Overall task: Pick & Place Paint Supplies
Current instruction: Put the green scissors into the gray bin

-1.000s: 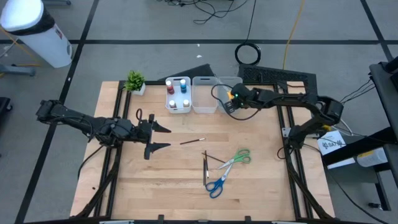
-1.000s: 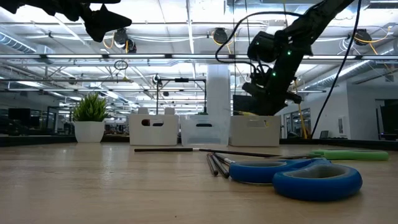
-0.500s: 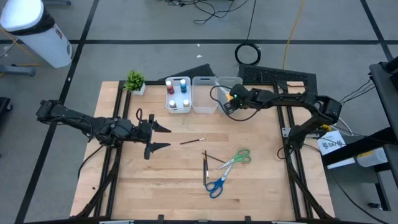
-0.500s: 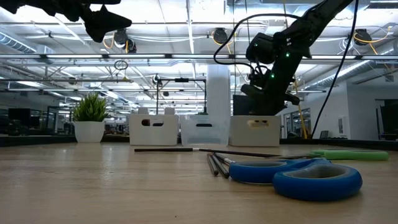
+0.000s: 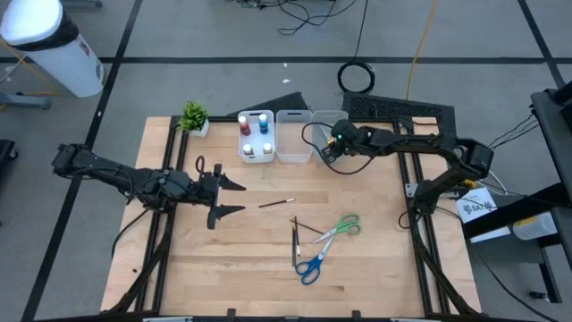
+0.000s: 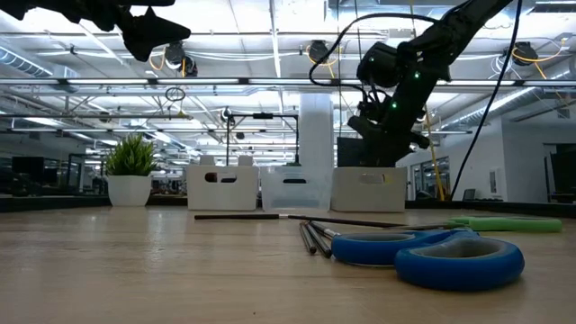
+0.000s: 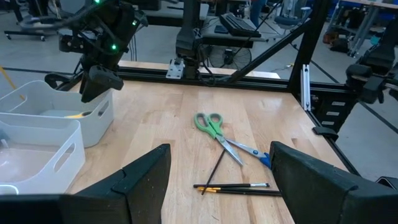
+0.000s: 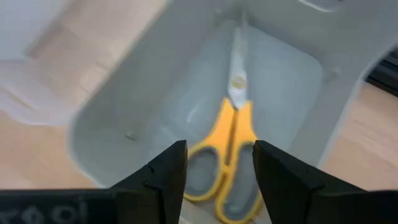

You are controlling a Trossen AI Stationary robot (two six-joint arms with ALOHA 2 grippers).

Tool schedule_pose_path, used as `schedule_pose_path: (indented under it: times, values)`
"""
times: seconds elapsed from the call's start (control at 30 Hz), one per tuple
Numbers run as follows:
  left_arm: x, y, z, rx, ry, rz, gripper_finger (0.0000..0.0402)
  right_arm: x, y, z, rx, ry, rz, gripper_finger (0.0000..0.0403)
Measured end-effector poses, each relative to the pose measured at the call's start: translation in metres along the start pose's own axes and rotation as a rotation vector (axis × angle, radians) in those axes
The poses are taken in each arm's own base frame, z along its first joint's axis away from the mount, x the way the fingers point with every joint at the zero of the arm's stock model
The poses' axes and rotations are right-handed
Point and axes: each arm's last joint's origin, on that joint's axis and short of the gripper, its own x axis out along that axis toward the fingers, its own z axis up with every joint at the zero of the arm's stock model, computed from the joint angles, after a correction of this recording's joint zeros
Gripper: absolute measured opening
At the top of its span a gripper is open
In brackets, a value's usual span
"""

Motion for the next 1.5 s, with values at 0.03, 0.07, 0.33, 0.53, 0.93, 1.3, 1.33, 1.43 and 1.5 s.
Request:
schedule_pose_path:
  times: [0.03, 0.07, 0.33, 0.53, 0.93, 1.3, 1.33, 1.43, 1.5]
  values:
    - [0.000, 0.000, 0.000, 0.001, 0.000, 0.000, 0.0285, -0.003, 0.002, 0.001, -0.007, -0.001, 0.028, 0.0170]
    - [0.000, 0.000, 0.000, 0.001, 0.001, 0.000, 0.0285, -0.006, 0.004, 0.000, -0.015, 0.000, 0.061, 0.0169]
    - [0.000, 0.000, -0.001, 0.003, 0.006, 0.001, 0.0285, -0.052, 0.053, -0.009, -0.167, -0.050, 0.489, 0.0164]
    - [0.000, 0.000, -0.001, 0.002, 0.006, 0.001, 0.0285, -0.086, 0.100, -0.050, -0.423, -0.021, 0.679, 0.0160]
    - [0.000, 0.000, -0.001, 0.000, 0.005, 0.001, 0.0285, -0.124, 0.110, -0.140, -0.908, 0.297, 0.587, 0.0146]
    - [0.000, 0.000, 0.000, 0.000, 0.004, 0.001, 0.0285, -0.103, 0.089, -0.180, -1.005, 0.339, 0.469, 0.0122]
    - [0.000, 0.000, 0.000, 0.000, 0.005, 0.001, 0.0285, -0.099, 0.087, -0.183, -1.013, 0.331, 0.477, 0.0120]
    - [0.000, 0.000, 0.000, 0.000, 0.004, 0.001, 0.0285, -0.089, 0.080, -0.191, -1.033, 0.326, 0.478, 0.0114]
    - [0.000, 0.000, 0.000, 0.000, 0.005, 0.001, 0.0285, -0.083, 0.075, -0.195, -1.030, 0.324, 0.477, 0.0110]
